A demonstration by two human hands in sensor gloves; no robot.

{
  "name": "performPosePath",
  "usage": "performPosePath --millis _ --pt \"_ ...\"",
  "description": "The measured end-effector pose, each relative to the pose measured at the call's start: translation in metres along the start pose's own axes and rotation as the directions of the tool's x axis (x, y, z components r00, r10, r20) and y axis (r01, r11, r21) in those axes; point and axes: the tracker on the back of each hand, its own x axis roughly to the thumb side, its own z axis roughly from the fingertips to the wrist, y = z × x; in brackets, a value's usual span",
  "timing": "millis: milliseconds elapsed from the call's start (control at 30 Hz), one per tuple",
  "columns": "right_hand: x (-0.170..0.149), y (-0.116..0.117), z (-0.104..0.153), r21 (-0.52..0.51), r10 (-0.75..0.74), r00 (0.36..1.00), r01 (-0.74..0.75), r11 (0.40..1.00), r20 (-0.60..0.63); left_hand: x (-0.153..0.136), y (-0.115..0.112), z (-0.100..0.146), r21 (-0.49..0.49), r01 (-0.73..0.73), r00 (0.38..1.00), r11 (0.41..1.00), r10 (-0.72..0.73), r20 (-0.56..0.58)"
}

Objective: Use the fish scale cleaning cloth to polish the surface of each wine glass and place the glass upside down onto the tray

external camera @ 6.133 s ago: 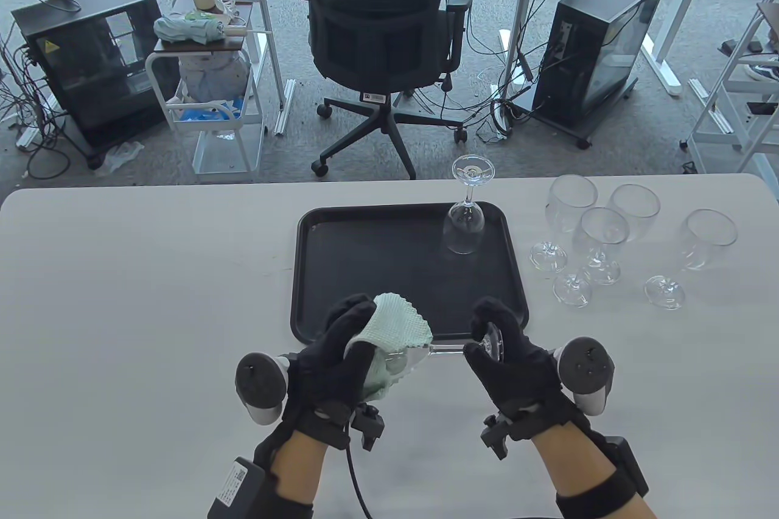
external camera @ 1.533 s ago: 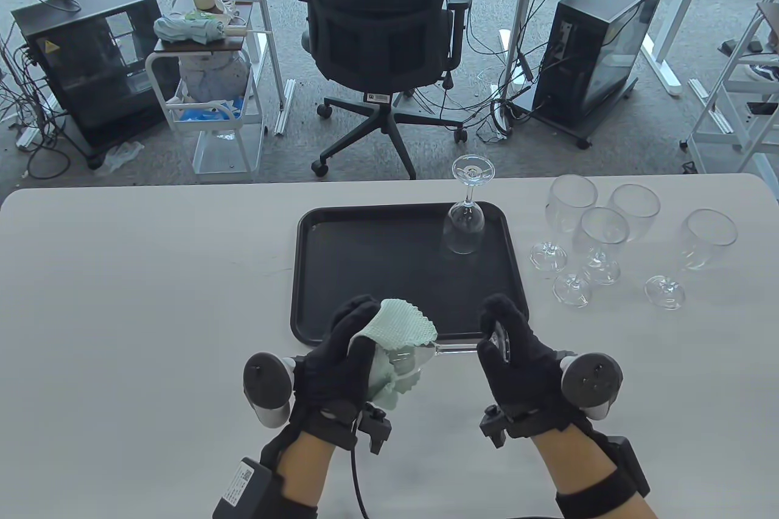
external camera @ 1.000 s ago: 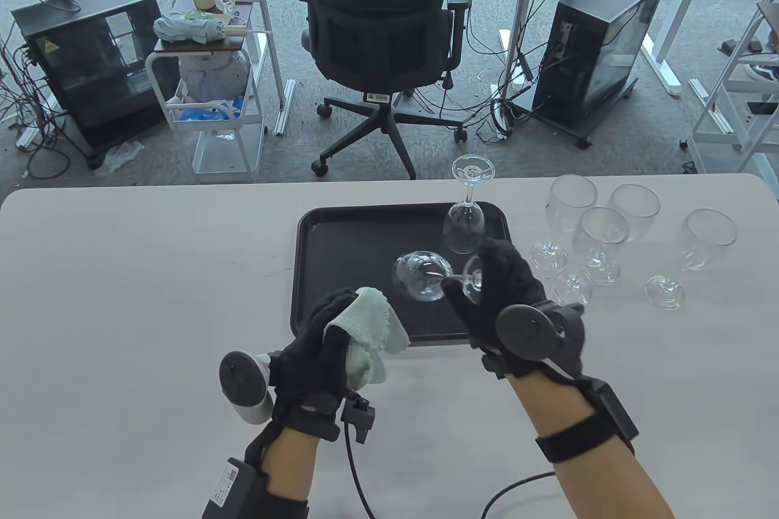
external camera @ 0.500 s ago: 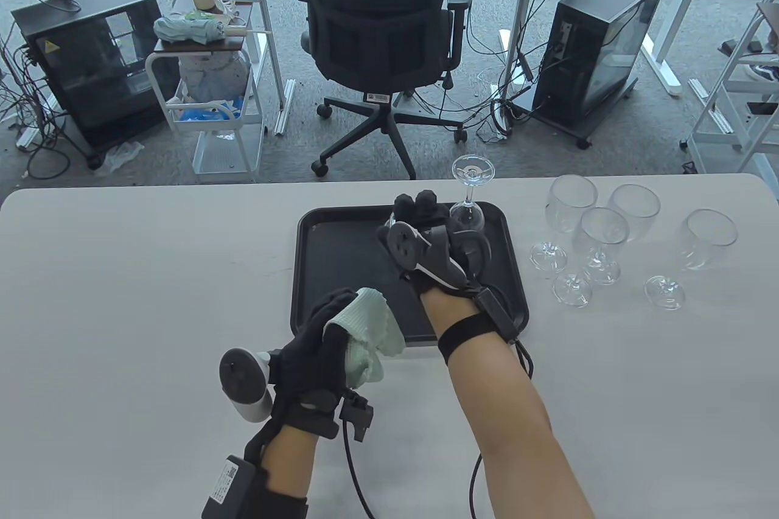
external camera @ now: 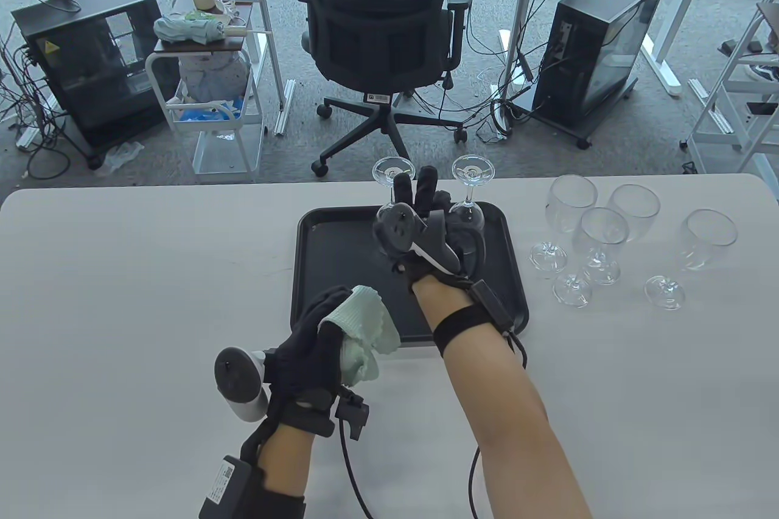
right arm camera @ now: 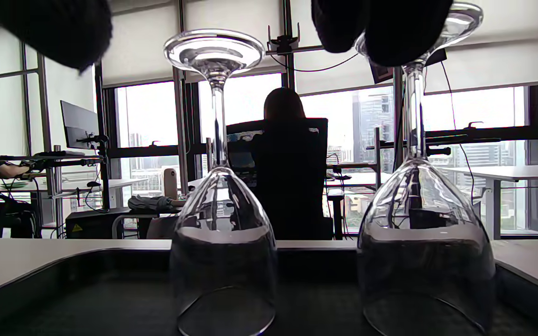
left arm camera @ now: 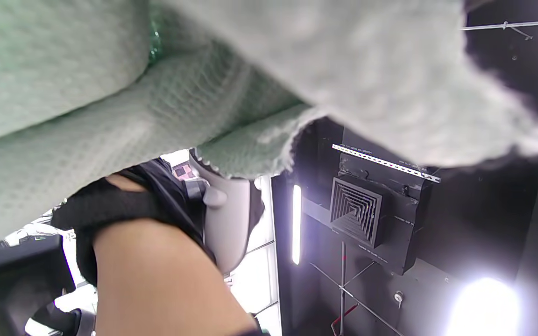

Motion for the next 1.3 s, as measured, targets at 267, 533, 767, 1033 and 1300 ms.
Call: performPosePath --millis 267,533,767,1033,1300 --pt "-0.083 -0.009 0.094 0.075 -0.306 0.952 0.306 0.949 -0.010 0.000 0.000 0.000 0.002 -0.007 1.000 1.000 0.007 0.002" --pt "-0.222 0.010 0.189 0.142 -0.315 0.858 0.400 0.905 -0.406 -0.002 0.002 0.001 0.021 -0.021 1.000 1.000 0.022 -0.015" --pt "-0.275 0.024 0.188 0.008 -0.386 0.688 0.495 0.869 -0.614 -0.001 0.005 0.001 0.026 -0.029 0.999 0.999 0.029 -0.019" --pt "-0.287 0.039 0.130 -0.171 -0.443 0.507 0.495 0.852 -0.739 0.001 0.010 -0.001 0.041 -0.028 0.999 0.999 0.029 -0.019" --pt "-0.290 0.055 0.104 -0.268 -0.472 0.378 0.479 0.836 -0.796 0.002 0.011 -0.001 0.044 -0.023 1.000 0.999 0.024 -0.010"
